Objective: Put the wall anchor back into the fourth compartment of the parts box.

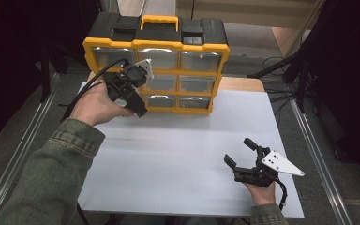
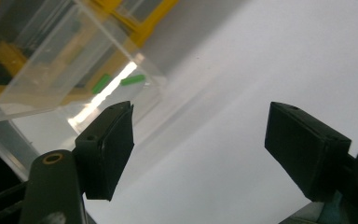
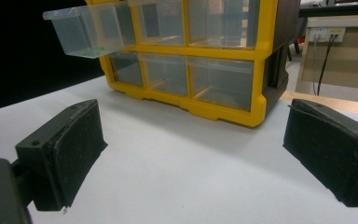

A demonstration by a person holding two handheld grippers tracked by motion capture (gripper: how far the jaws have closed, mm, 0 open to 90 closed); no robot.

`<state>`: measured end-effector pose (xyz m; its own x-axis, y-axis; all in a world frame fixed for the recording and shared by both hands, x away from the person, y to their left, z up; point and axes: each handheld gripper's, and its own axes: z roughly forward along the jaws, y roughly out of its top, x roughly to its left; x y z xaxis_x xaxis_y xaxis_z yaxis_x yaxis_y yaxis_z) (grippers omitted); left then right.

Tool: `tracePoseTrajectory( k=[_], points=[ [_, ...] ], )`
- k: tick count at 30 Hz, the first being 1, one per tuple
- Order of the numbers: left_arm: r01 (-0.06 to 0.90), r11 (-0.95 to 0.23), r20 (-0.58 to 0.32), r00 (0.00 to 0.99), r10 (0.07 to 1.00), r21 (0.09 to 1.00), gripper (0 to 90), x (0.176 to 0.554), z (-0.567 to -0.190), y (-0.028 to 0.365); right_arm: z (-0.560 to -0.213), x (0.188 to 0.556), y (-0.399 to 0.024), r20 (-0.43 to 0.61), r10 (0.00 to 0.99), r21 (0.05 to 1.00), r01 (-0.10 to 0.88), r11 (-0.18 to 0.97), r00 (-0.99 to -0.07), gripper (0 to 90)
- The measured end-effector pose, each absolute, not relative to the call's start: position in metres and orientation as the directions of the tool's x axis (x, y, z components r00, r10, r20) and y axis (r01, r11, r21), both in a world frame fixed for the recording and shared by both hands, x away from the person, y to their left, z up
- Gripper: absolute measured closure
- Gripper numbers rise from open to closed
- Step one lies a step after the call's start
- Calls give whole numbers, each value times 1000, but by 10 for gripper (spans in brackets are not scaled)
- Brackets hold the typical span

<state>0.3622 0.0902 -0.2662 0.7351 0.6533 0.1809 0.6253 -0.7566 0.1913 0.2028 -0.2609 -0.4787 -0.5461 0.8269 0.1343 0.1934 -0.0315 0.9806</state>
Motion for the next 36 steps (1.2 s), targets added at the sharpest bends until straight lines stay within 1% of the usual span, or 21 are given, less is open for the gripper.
tracePoseTrajectory(
  k=[7, 16, 25, 28, 36],
  points=[
    [599, -779, 163, 763, 626, 185, 235, 351, -288, 80, -479, 203, -260, 136, 826, 980, 198, -31, -547, 55],
    [587, -798, 143, 786, 602, 134, 235, 348, -332, 75, -479, 203, -260, 134, 827, 980, 196, -30, -546, 55],
    [593, -798, 111, 791, 602, 107, 235, 349, -367, 78, -480, 203, -259, 132, 825, 980, 200, -24, -550, 56],
    [590, -800, 109, 793, 599, 106, 235, 349, -377, 78, -480, 203, -259, 131, 825, 980, 199, -23, -550, 55],
    [596, -800, 110, 793, 600, 68, 235, 349, -413, 79, -480, 204, -259, 128, 824, 980, 201, -17, -552, 55]
  ],
)
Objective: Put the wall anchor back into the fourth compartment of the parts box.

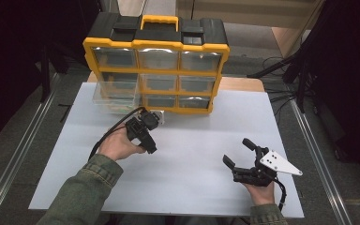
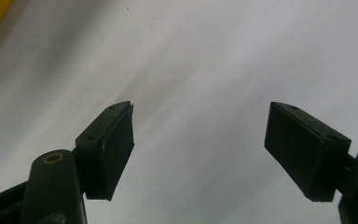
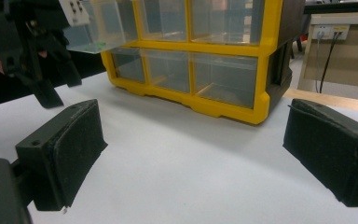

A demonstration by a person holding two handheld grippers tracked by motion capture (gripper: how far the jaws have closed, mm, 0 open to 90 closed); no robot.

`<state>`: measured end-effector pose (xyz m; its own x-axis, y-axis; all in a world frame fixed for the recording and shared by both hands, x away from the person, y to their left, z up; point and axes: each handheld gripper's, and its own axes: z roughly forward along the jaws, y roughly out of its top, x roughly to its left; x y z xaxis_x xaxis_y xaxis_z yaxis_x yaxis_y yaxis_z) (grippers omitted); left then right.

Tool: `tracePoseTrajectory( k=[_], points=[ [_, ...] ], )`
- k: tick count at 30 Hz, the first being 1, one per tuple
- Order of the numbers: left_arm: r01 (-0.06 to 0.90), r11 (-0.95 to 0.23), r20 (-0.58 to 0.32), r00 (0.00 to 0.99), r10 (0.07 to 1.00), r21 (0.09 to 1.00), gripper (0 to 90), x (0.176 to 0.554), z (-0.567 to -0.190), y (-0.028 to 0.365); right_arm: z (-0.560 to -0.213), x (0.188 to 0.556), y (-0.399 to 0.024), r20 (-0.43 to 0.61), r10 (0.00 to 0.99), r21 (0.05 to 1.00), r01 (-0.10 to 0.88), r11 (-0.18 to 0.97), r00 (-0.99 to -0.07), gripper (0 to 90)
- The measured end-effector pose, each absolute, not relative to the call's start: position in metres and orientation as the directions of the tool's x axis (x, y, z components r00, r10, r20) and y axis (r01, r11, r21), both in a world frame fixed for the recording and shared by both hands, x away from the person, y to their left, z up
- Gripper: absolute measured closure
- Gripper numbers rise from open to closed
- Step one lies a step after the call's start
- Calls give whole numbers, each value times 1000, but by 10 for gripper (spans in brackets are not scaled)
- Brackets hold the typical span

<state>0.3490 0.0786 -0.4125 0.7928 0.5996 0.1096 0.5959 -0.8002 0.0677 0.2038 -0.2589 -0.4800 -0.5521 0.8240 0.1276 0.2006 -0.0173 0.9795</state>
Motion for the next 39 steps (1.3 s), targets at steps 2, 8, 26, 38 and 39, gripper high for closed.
tracePoseTrajectory(
  k=[2, 8, 26, 38, 39],
  points=[
    [595, -800, 121, 791, 599, 75, 235, 348, -420, 81, -480, 204, -259, 127, 824, 980, 201, -17, -552, 55],
    [605, -793, 101, 787, 609, 74, 236, 346, -437, 91, -480, 204, -259, 127, 824, 980, 200, -17, -552, 55],
    [671, -711, 56, 718, 694, 211, 235, 313, -440, 171, -481, 204, -257, 122, 823, 980, 200, -11, -554, 55],
    [632, -645, 20, 707, 707, 429, 234, 290, -444, 211, -481, 204, -255, 122, 823, 979, 205, -7, -555, 55],
    [623, -632, 21, 704, 710, 461, 234, 287, -443, 214, -481, 204, -255, 122, 824, 979, 206, -6, -554, 55]
  ],
)
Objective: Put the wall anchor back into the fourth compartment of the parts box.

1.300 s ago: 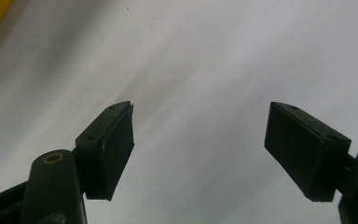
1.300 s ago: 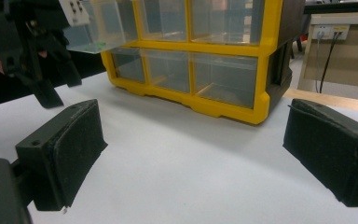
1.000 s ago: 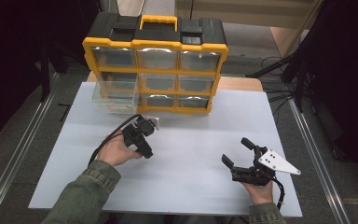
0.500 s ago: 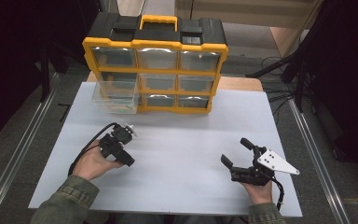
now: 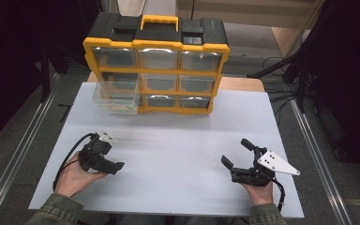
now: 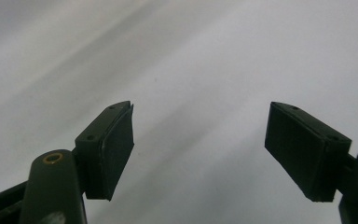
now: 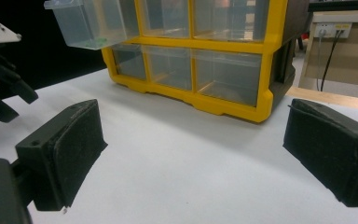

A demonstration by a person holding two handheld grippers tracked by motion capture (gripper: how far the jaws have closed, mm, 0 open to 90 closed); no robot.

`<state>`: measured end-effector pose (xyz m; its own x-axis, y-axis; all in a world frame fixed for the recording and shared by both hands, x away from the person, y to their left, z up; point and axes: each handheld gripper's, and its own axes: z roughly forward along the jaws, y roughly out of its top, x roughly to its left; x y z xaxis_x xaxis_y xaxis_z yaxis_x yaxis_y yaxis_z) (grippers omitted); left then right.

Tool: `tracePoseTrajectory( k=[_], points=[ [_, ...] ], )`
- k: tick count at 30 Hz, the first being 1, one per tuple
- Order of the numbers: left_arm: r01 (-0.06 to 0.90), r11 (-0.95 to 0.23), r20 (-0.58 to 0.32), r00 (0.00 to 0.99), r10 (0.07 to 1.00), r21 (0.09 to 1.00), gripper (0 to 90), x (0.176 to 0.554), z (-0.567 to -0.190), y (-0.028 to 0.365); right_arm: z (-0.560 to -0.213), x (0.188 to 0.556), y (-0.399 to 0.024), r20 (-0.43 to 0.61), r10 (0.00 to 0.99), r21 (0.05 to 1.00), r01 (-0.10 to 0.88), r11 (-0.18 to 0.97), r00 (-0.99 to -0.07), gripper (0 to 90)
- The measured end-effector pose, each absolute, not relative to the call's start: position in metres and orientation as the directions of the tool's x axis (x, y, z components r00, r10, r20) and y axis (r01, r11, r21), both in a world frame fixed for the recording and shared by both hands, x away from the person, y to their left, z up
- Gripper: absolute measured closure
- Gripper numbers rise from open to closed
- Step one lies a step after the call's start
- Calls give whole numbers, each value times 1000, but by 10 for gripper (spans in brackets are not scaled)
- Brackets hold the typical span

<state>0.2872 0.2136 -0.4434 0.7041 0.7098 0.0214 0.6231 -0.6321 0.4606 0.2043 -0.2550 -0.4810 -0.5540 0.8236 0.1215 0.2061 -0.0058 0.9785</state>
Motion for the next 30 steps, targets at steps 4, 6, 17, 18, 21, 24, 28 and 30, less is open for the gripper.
tracePoseTrajectory(
  k=[4, 6, 17, 18, 21, 24, 28, 30],
  points=[
    [584, -565, 22, 684, 729, 583, 233, 280, -443, 227, -481, 204, -255, 120, 823, 980, 200, -8, -555, 55],
    [558, -514, 11, 670, 742, 652, 232, 276, -443, 234, -481, 204, -255, 120, 823, 980, 200, -8, -555, 55],
    [296, -305, 68, 608, 791, 905, 135, 255, -445, 251, -481, 204, -255, 117, 823, 980, 200, -4, -556, 55],
    [260, -284, 73, 607, 792, 923, 134, 253, -444, 252, -481, 204, -255, 120, 823, 980, 201, -7, -555, 55],
    [160, -225, 91, 587, 804, 961, 133, 245, -440, 254, -481, 204, -256, 124, 824, 979, 203, -10, -553, 55],
    [86, -154, 78, 570, 818, 984, 132, 240, -442, 258, -480, 204, -255, 122, 823, 980, 198, -11, -555, 55],
    [91, -124, 52, 561, 826, 988, 133, 239, -444, 264, -480, 203, -253, 120, 819, 980, 197, -8, -561, 55],
    [93, -113, 42, 559, 828, 989, 133, 239, -443, 266, -480, 203, -253, 118, 819, 981, 195, -8, -562, 55]
  ],
)
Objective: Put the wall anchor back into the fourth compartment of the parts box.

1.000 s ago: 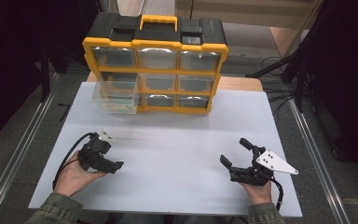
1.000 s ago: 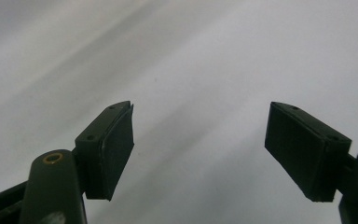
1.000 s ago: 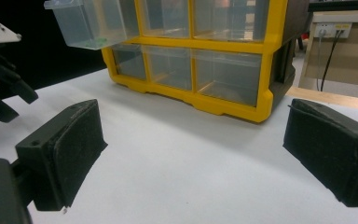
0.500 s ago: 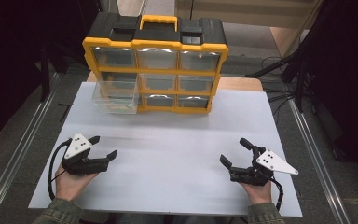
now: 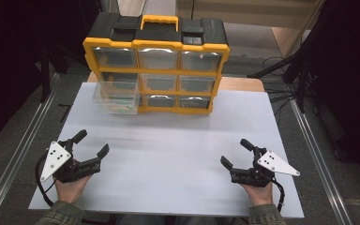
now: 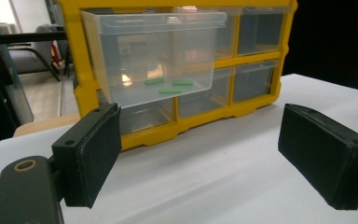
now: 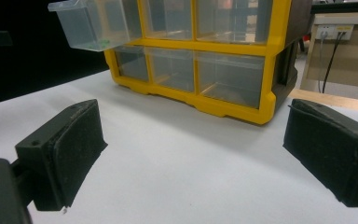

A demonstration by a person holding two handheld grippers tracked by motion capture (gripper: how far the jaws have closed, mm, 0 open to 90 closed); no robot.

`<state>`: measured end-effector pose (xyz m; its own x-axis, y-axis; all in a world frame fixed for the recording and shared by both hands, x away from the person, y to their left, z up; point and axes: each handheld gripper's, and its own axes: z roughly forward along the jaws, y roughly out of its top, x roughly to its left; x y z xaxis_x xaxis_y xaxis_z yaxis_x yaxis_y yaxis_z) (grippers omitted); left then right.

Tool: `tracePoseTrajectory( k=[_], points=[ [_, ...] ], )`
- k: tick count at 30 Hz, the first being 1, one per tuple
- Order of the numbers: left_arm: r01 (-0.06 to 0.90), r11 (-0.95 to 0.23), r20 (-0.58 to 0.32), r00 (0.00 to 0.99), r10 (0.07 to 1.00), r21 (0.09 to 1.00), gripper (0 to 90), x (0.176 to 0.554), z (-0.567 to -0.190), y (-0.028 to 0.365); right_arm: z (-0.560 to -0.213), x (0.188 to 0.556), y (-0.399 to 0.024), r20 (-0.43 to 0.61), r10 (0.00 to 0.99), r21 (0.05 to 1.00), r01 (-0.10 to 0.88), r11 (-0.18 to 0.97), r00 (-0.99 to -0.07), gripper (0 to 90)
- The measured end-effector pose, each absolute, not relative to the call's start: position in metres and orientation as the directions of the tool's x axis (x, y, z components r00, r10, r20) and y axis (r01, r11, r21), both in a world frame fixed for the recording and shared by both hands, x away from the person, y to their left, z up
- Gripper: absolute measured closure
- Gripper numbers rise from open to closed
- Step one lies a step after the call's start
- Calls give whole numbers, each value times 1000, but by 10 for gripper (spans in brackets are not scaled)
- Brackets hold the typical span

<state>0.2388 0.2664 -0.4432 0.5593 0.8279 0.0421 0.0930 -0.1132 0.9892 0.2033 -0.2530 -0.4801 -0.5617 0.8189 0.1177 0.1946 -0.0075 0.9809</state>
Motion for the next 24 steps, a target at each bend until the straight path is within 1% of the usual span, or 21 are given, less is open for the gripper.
tracePoseTrajectory(
  k=[8, 24],
  points=[
    [124, -128, 37, 561, 827, 984, 133, 240, -444, 266, -481, 203, -252, 119, 820, 980, 200, -5, -561, 55],
    [142, -136, 29, 581, 813, 981, 133, 239, -447, 264, -481, 204, -252, 117, 820, 980, 201, -3, -560, 55]
  ],
)
